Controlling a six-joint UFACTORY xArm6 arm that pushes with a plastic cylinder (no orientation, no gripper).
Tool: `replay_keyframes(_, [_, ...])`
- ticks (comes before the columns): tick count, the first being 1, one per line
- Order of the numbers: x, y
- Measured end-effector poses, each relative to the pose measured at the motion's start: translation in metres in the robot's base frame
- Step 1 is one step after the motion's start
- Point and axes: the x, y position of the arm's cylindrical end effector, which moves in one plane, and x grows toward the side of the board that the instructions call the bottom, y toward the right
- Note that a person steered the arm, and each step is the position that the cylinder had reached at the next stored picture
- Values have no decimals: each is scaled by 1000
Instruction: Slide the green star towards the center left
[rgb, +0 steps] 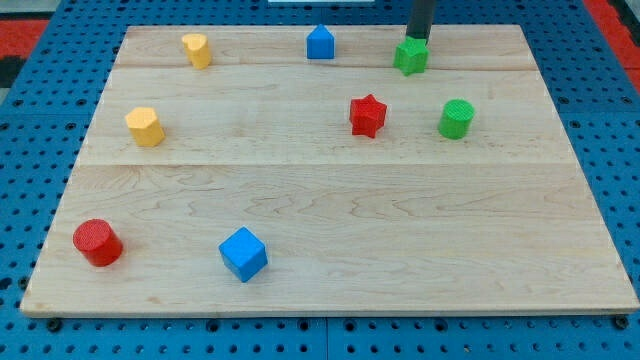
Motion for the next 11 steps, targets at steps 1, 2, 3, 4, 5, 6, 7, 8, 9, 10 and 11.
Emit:
replay_keyframes(1, [20,9])
replay_keyframes(2, [20,-51])
replay_keyframes(3, [28,-60])
replay_keyframes(4, [21,-14])
replay_keyframes(5, [34,-14])
replay_keyframes(6, [62,-37])
replay_keyframes(7, [68,-72])
replay_keyframes(8, [64,-54])
replay_keyframes(9, [56,-63])
replay_keyframes(10, [53,-121])
replay_keyframes(11, [87,-165])
